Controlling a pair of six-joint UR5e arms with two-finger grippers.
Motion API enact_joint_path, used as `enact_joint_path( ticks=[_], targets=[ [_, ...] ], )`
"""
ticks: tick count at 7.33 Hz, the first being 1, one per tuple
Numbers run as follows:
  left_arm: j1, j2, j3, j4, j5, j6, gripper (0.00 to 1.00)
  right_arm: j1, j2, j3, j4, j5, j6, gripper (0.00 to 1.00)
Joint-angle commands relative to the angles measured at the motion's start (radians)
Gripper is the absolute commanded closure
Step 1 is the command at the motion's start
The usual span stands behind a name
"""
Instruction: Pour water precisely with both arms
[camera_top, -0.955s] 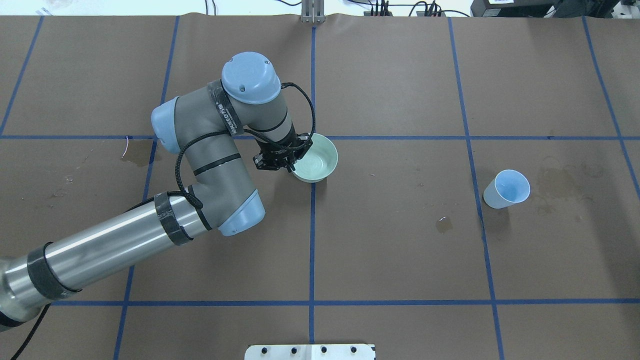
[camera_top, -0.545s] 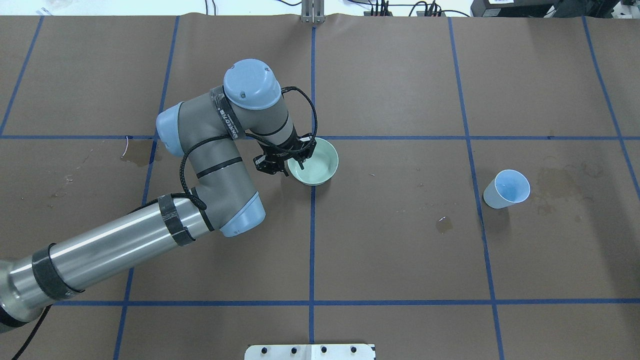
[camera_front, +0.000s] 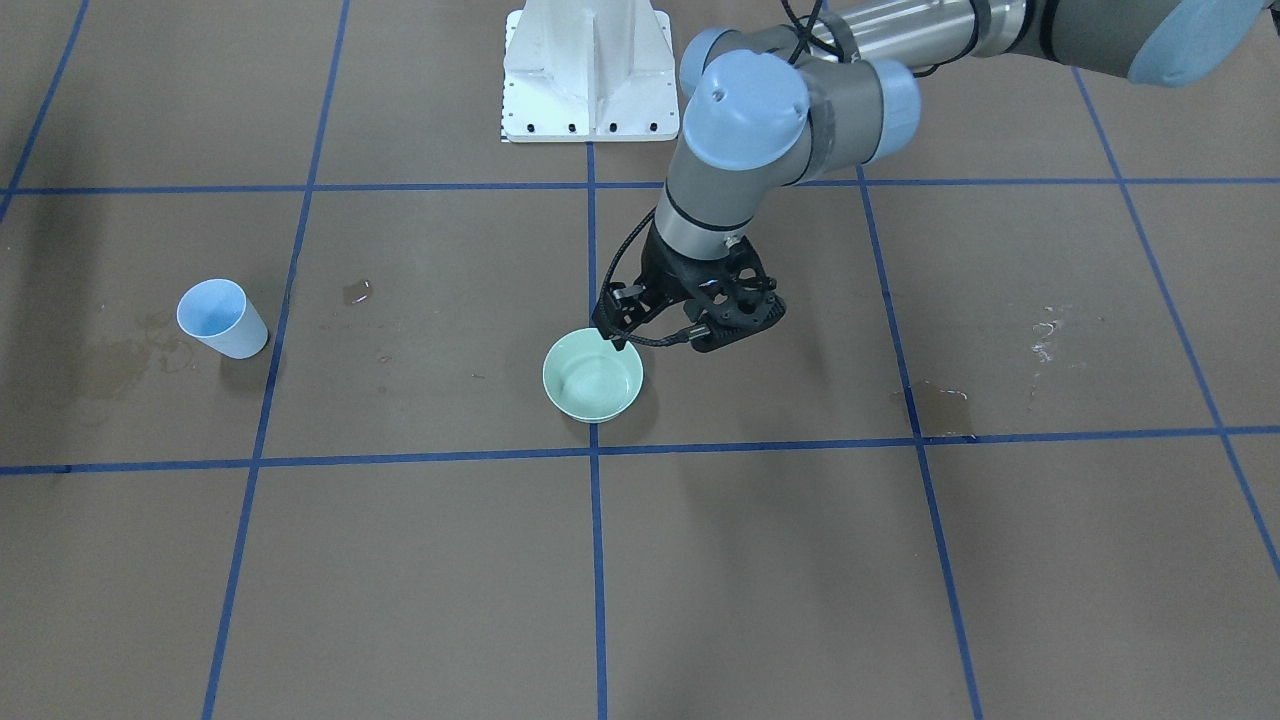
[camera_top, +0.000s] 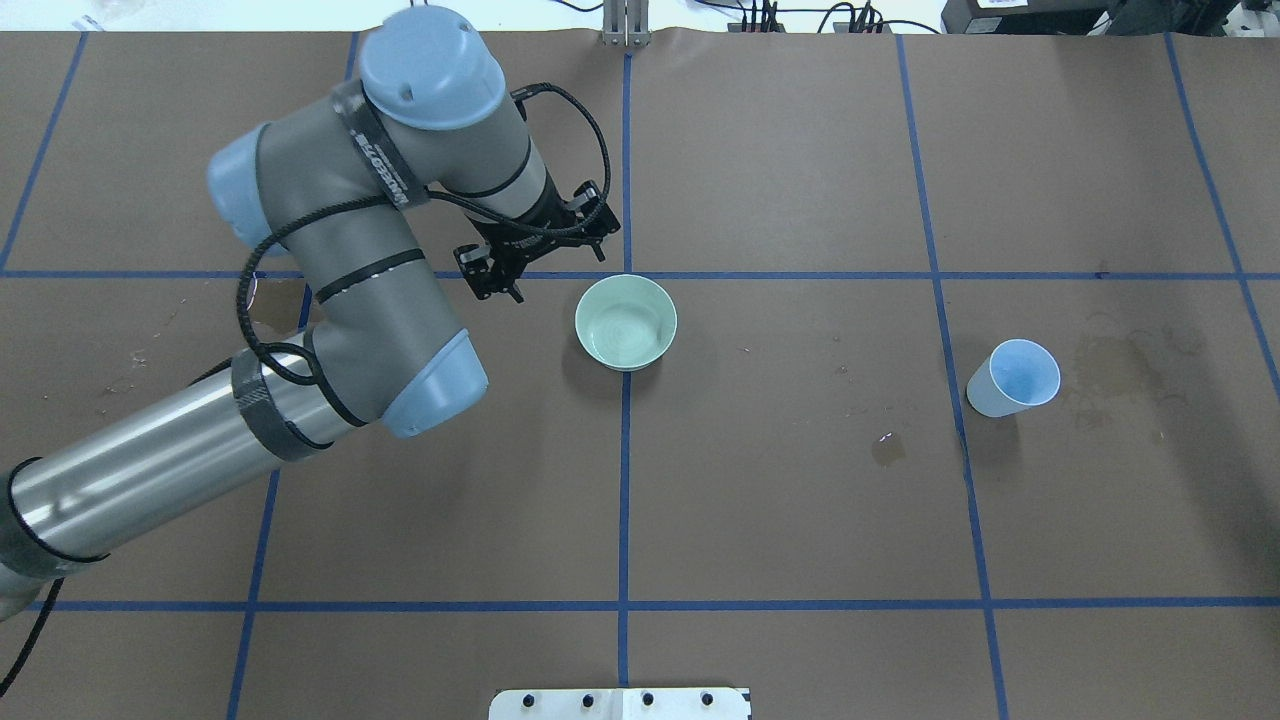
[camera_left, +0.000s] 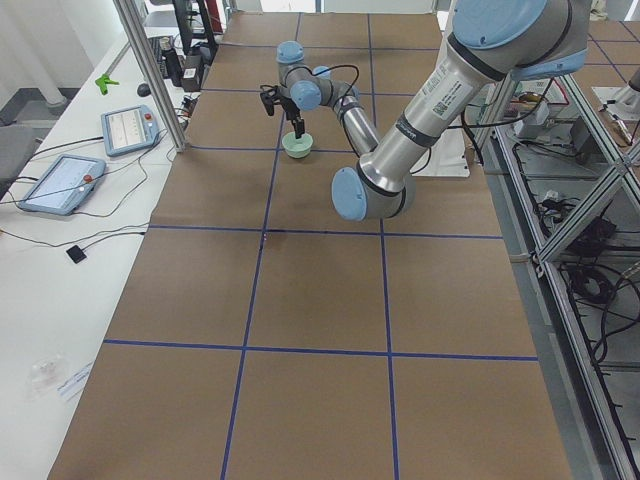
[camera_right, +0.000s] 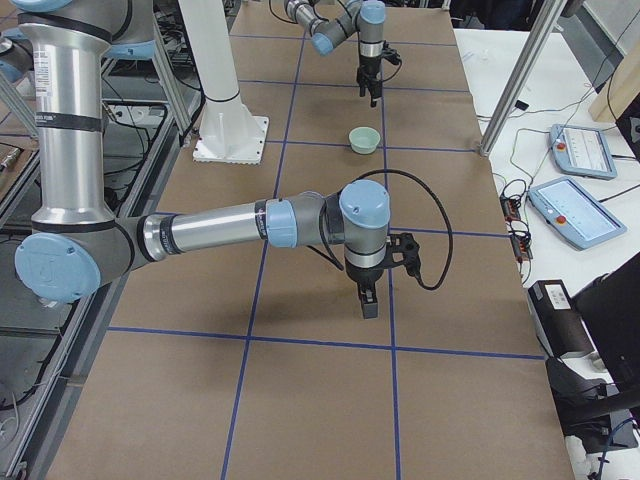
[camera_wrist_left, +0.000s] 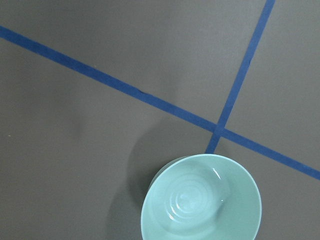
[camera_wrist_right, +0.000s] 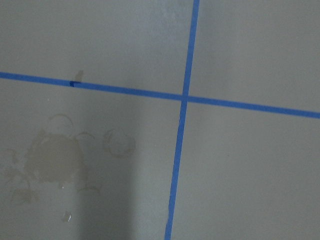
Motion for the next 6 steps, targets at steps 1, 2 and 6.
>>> enact_joint_path(
  ticks=[1, 2, 6],
  targets=[
    [-0.062, 0.181, -0.236, 0.09, -0.006, 0.106, 0.0, -0.001, -0.023, 0.053, 0.007, 0.007, 0.092, 0.0],
    [-0.099, 0.278, -0.319, 0.109, -0.006, 0.179, 0.0, -0.025, -0.036, 0.134, 0.007, -0.001, 0.157, 0.0],
    [-0.162, 0.498, -0.434, 0.102, -0.003, 0.31, 0.0, -0.294, -0.141, 0.47, 0.014, -0.121, 0.556, 0.0]
  ],
)
